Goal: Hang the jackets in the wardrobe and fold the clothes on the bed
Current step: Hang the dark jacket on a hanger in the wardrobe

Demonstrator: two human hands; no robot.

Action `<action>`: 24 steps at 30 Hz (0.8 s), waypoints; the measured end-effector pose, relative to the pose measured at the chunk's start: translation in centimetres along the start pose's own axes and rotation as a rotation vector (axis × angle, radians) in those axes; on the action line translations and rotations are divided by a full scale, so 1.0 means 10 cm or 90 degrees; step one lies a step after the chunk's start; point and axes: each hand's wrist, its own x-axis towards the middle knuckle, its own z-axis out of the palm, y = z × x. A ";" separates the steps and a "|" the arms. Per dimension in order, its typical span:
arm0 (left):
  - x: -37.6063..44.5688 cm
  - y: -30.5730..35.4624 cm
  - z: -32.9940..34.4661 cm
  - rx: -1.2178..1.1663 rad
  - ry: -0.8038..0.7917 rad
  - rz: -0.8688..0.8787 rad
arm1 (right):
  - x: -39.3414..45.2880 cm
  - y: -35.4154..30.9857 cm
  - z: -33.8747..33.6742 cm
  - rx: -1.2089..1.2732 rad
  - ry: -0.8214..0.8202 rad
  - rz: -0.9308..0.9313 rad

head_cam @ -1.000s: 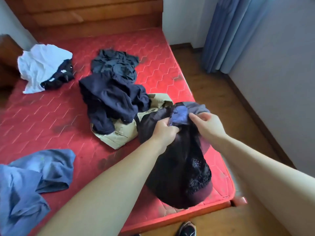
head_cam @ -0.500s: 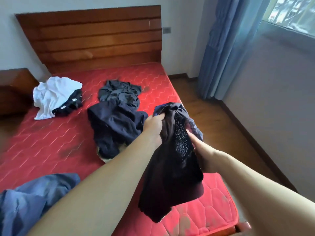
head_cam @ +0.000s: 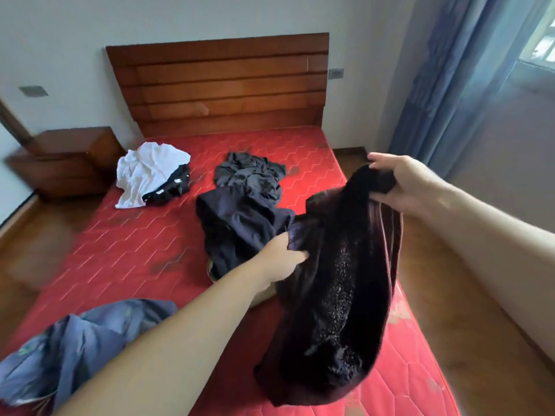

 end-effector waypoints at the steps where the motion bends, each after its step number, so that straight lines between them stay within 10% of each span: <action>1: -0.01 0.01 -0.03 0.100 -0.011 -0.032 | -0.05 -0.12 0.09 -0.049 -0.025 -0.034; 6: -0.03 0.50 -0.39 0.537 -0.001 0.008 | -0.31 -0.53 0.49 -0.246 -0.113 -0.167; 9: -0.06 1.02 -0.58 0.369 0.078 0.241 | -0.50 -0.76 0.60 -0.352 -0.197 -0.224; 14: -0.05 1.73 -0.68 0.288 -0.192 0.307 | -0.76 -1.06 0.74 -0.363 -0.368 -0.252; 24: 0.10 1.67 -0.47 0.138 0.060 0.303 | -0.74 -0.94 0.56 -0.433 -0.018 -0.435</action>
